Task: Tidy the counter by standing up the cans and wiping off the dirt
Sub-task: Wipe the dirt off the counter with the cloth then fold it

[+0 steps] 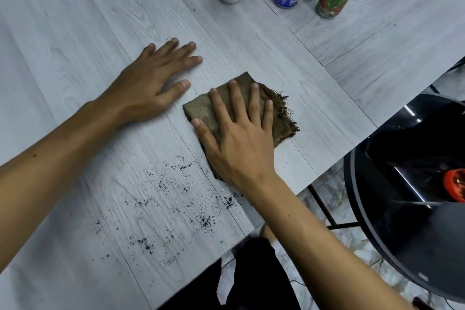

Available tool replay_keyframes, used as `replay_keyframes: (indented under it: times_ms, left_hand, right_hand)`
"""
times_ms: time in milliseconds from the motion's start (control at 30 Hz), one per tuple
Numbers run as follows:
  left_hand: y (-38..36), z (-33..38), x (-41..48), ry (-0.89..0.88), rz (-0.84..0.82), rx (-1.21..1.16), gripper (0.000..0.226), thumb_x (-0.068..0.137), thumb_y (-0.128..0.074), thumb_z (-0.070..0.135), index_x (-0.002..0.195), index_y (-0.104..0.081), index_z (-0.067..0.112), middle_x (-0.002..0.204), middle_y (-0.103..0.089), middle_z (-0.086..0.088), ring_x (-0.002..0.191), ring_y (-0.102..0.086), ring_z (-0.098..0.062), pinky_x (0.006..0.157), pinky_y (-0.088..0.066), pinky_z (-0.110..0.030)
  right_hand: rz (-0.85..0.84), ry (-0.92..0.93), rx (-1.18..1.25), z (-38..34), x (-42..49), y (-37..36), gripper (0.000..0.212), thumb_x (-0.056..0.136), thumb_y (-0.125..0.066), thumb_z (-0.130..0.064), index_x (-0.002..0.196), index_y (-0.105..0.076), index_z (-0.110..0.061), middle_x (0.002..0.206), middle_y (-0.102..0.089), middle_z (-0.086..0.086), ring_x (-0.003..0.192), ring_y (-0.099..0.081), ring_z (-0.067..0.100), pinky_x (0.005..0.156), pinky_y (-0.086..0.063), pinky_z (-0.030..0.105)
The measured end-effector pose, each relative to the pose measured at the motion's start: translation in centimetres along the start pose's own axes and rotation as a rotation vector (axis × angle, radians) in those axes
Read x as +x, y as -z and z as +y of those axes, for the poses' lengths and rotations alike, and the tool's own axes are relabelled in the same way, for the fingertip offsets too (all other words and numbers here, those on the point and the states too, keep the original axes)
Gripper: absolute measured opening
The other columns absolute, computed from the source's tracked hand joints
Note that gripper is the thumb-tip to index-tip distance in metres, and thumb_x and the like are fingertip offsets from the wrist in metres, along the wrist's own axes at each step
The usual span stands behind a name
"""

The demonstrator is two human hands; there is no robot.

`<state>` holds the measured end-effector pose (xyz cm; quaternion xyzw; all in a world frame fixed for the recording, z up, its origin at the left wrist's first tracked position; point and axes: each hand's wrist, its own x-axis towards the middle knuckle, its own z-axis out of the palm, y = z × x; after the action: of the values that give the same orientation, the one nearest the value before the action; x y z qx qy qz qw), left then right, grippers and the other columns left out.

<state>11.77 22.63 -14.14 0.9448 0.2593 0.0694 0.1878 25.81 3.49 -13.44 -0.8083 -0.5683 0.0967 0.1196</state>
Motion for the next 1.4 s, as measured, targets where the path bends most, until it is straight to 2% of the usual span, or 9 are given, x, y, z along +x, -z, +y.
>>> replay_keyframes:
  times_ms: [300, 533, 633, 733, 900, 1100, 1400]
  left_hand:
    - [0.0, 0.3, -0.8, 0.008, -0.02, 0.005, 0.058, 0.104, -0.035, 0.049, 0.161, -0.028, 0.038, 0.172, -0.014, 0.016, 0.159, -0.003, -0.005, 0.128, -0.002, -0.038]
    - [0.1, 0.3, -0.8, 0.008, -0.023, 0.004, 0.058, 0.104, -0.035, 0.049, 0.161, -0.028, 0.038, 0.172, -0.013, 0.016, 0.159, -0.002, -0.005, 0.129, -0.002, -0.039]
    - [0.0, 0.2, -0.8, 0.005, -0.024, 0.007, 0.058, 0.105, -0.035, 0.049, 0.161, -0.028, 0.038, 0.172, -0.013, 0.016, 0.159, -0.002, -0.005, 0.129, -0.003, -0.042]
    - [0.0, 0.0, -0.8, -0.009, -0.033, 0.021, 0.059, 0.105, -0.034, 0.05, 0.162, -0.026, 0.038, 0.172, -0.012, 0.015, 0.159, 0.0, -0.007, 0.129, -0.001, -0.043]
    - [0.3, -0.6, -1.2, -0.033, -0.053, 0.051, 0.059, 0.106, -0.031, 0.052, 0.163, -0.022, 0.038, 0.173, -0.009, 0.014, 0.16, 0.002, -0.008, 0.129, -0.001, -0.045]
    - [0.4, -1.7, -1.6, -0.041, -0.043, 0.074, 0.06, 0.106, -0.029, 0.056, 0.163, -0.02, 0.039, 0.173, -0.009, 0.014, 0.16, 0.0, -0.01, 0.129, -0.003, -0.047]
    - [0.8, -2.3, -1.9, -0.045, -0.055, 0.085, 0.061, 0.105, -0.028, 0.056, 0.163, -0.018, 0.039, 0.173, -0.009, 0.015, 0.16, -0.001, -0.01, 0.128, -0.002, -0.044]
  right_hand:
    - [0.003, -0.023, -0.031, -0.8, -3.5, -0.4, 0.072, 0.102, -0.018, -0.07, 0.163, -0.024, -0.031, 0.173, -0.013, 0.002, 0.158, 0.009, 0.037, 0.12, 0.001, 0.069]
    - [0.017, -0.105, -0.045, 0.2, -7.6, -0.4, 0.072, 0.104, -0.024, -0.068, 0.164, -0.019, -0.029, 0.173, -0.005, 0.004, 0.158, 0.013, 0.035, 0.123, 0.001, 0.066]
    - [0.046, -0.158, -0.042, 1.2, -8.8, -0.2, 0.076, 0.103, -0.026, -0.068, 0.165, -0.018, -0.023, 0.173, -0.004, 0.003, 0.158, 0.012, 0.031, 0.124, 0.0, 0.064]
    - [0.055, -0.234, -0.034, 2.3, -9.2, 0.0, 0.082, 0.103, -0.022, -0.07, 0.166, -0.009, -0.019, 0.173, 0.003, 0.001, 0.158, 0.015, 0.026, 0.125, 0.002, 0.06]
    - [0.037, -0.299, -0.031, 4.4, -7.6, 0.5, 0.085, 0.101, -0.016, -0.073, 0.165, 0.0, -0.021, 0.173, 0.012, -0.002, 0.156, 0.025, 0.021, 0.125, 0.009, 0.056]
    - [0.042, -0.361, -0.014, 5.6, -3.3, 0.8, 0.085, 0.099, -0.018, -0.074, 0.165, -0.004, -0.021, 0.173, 0.008, 0.0, 0.157, 0.021, 0.027, 0.124, 0.011, 0.058]
    - [0.066, -0.282, 0.029, 3.0, 2.0, 0.0, 0.085, 0.098, -0.018, -0.074, 0.165, -0.012, -0.021, 0.174, 0.002, 0.002, 0.157, 0.016, 0.032, 0.123, 0.012, 0.061]
